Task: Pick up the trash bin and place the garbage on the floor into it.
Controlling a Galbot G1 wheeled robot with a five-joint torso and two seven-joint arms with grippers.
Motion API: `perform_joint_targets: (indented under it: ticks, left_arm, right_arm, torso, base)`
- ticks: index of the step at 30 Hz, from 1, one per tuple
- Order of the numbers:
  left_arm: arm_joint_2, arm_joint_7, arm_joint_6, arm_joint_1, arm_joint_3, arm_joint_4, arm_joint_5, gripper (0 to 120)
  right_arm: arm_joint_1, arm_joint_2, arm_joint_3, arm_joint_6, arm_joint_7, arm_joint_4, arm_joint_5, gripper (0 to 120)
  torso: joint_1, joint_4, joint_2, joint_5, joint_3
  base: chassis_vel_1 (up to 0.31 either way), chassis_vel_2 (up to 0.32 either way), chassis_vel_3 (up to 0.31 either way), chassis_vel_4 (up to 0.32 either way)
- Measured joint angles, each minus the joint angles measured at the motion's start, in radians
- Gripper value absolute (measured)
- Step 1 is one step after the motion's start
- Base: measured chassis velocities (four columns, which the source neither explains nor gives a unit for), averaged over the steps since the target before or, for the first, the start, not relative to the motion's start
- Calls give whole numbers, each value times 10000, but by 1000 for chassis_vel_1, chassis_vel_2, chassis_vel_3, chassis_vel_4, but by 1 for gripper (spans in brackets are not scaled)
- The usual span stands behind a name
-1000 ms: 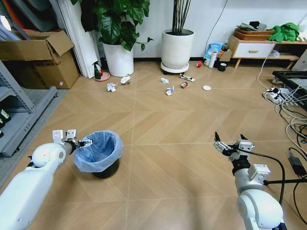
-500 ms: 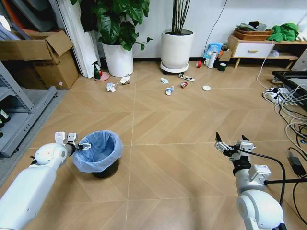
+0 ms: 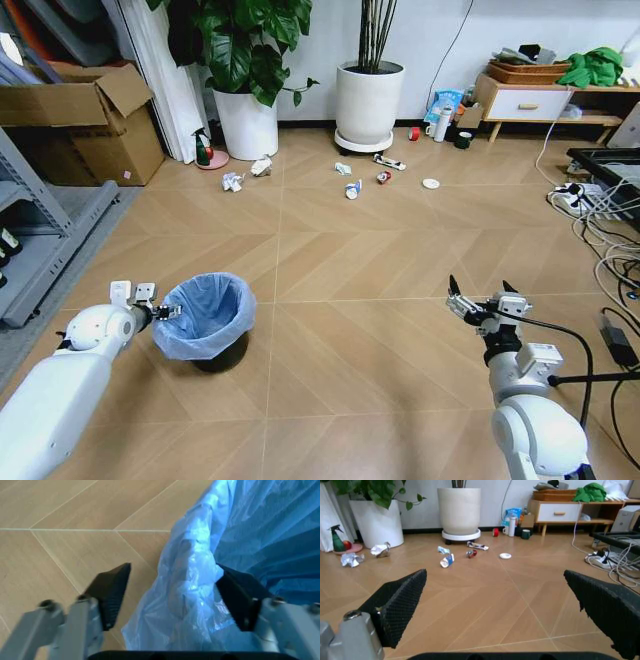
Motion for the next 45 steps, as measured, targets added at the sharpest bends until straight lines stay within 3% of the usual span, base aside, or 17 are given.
perform_joint_targets:
  ticks: [7,16,21,29,31,34,35,38,39,42,43,45]
  left_arm:
    - [35,1,-29,32,105,-43,28,30]
    - [-5,2,-207,125,113,-145,-92,0]
    - [-40,-308,-389,386,-44,-478,-487,0]
    - [-392,-1740,-1418,1740,-1588,-2502,-1369,0]
    - [-426,-1865,-1483,1808,-1681,-2637,-1427,0]
    - [-848,-2884,-2400,2251,-2312,-4129,-1653,0]
    - [-848,-2884,-2400,2251,-2312,-4129,-1653,0]
    - [-1332,-3126,-3246,2568,-2429,-5381,-1102,0]
    - [-1332,-3126,-3246,2568,-2429,-5381,-1102,0]
    - [-1848,-3105,-3591,3836,-2904,-6830,129,0]
    - [-1848,-3105,-3591,3836,-2904,-6830,129,0]
    - [-2229,-2931,-3584,5027,-3330,-7754,1073,0]
  right_arm:
    - [81,-8,8,7,2,-36,16,100]
    - [90,-7,6,11,15,-49,17,100]
    - [101,-13,-6,3,33,-32,37,100]
    - [185,-94,17,-220,146,140,357,100]
    - [192,-101,18,-225,146,148,367,100]
    - [148,-116,85,-242,146,309,383,100]
    - [148,-116,85,-242,146,309,383,100]
    - [-93,-17,323,-297,221,636,330,100]
    - [-93,-17,323,-297,221,636,330,100]
    - [-211,-33,390,-437,262,904,322,100]
    - [-211,-33,390,-437,262,904,322,100]
    - [-256,-82,391,-461,271,1027,332,100]
  torso:
    - [0,0,0,1,0]
    - [0,1,0,3,-1]
    - [0,-1,0,0,0]
    - [0,1,0,-1,1]
    - [0,1,0,-1,1]
    - [0,4,0,2,0]
    - [0,4,0,2,0]
    - [1,-5,0,2,1]
    - [1,-5,0,2,1]
    - [0,-5,0,4,0]
    - [0,-5,0,4,0]
    - [0,0,0,3,-1]
  base:
    - [0,0,0,0]
    - [0,0,0,0]
    - [0,0,0,0]
    - [0,0,0,0]
    - [0,0,0,0]
    - [0,0,0,0]
    - [0,0,0,0]
    - [0,0,0,0]
    - [0,0,0,0]
    - [0,0,0,0]
    - [0,0,0,0]
    - [0,0,0,0]
